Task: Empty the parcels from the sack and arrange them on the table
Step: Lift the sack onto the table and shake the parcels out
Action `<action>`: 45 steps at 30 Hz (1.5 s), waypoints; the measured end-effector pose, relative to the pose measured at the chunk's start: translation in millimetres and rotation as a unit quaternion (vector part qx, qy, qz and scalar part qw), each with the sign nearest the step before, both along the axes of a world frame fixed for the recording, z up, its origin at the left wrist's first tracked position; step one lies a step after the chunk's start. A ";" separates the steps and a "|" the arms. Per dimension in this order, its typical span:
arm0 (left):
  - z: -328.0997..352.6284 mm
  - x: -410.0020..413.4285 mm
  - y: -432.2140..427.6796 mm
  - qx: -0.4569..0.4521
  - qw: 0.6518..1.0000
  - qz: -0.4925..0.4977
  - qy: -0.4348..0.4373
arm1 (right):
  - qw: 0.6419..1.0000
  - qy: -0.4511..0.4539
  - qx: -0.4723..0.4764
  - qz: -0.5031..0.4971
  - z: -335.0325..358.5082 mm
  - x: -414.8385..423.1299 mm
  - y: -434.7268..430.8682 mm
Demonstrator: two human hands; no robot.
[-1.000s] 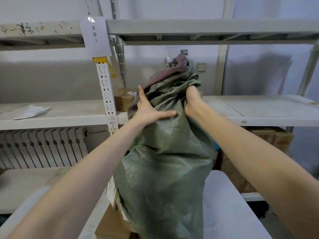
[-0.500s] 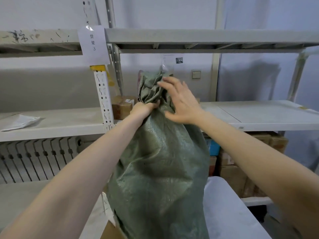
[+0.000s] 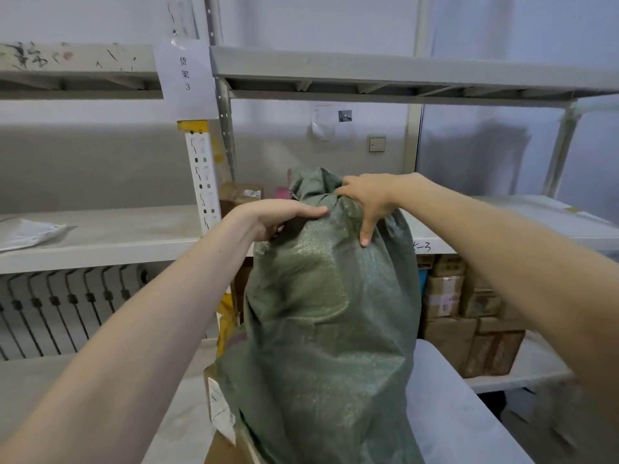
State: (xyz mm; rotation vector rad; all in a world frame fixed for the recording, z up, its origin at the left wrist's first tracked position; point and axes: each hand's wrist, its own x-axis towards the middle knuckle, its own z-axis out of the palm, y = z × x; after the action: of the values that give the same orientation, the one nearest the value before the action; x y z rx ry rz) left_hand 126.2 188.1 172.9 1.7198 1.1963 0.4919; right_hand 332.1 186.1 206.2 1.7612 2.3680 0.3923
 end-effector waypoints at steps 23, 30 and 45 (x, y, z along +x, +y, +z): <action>-130.1 -17.0 -19.0 0.123 0.961 0.126 0.213 | 0.831 0.496 0.231 -0.096 -75.0 4.3 19.8; -130.6 2.1 -33.5 0.244 0.942 0.223 0.064 | 0.714 0.672 0.194 0.020 -66.5 2.0 21.2; -148.8 21.3 -73.3 0.339 0.860 0.375 0.066 | 0.672 0.687 0.151 0.231 -55.4 8.8 -33.0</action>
State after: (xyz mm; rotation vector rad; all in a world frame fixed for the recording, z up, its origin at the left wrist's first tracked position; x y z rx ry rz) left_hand 147.5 114.8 24.0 1.8011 1.9580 1.4213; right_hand 340.9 153.1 150.8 1.7718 3.9590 -0.9993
